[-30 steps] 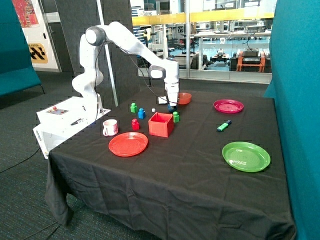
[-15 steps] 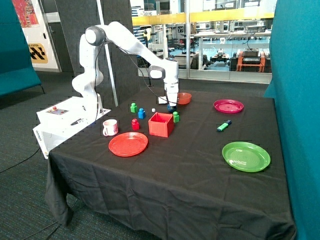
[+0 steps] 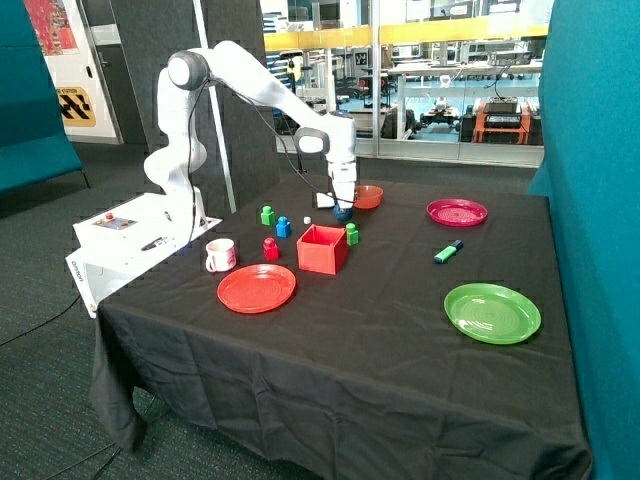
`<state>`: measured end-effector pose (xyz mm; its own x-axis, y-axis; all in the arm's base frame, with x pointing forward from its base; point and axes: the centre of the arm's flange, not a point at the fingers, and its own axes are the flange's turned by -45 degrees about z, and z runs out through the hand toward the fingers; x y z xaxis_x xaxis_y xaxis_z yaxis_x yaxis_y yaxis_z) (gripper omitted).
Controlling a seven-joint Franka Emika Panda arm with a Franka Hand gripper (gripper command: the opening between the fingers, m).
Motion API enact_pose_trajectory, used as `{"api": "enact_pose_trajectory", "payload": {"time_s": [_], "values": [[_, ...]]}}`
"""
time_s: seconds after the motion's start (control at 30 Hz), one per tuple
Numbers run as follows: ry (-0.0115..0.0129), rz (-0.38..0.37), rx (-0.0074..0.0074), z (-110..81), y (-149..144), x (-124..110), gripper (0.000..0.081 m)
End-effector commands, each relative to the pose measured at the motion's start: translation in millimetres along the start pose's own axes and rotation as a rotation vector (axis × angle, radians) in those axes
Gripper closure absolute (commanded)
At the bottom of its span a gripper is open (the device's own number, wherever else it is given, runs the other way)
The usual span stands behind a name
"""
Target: Put the ball in the red pot
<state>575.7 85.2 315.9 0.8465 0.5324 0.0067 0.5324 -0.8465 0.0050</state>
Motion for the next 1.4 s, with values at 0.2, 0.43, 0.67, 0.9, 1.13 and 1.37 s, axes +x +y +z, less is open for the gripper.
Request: {"api": "enact_pose_trajectory", "payload": {"time_s": [0.2,0.43,0.67,0.9,1.13,1.37], "values": [[-0.0067,-0.013,0.005,-22.7,6.2,0.7,0.0808],[-0.0066,-0.021,0.0051,-43.4,10.7,-0.3,0.0808],[-0.0066,-0.025,0.0051,-64.7,14.6,-4.3,0.0808],[-0.0066,-0.019,0.0051,-84.8,21.1,-8.3,0.0808],[-0.0066,-0.025,0.0051,-105.5,31.6,-16.4,0.0808],[-0.0066,-0.019,0.0051,-121.6,41.3,-22.5,0.0808]]}}
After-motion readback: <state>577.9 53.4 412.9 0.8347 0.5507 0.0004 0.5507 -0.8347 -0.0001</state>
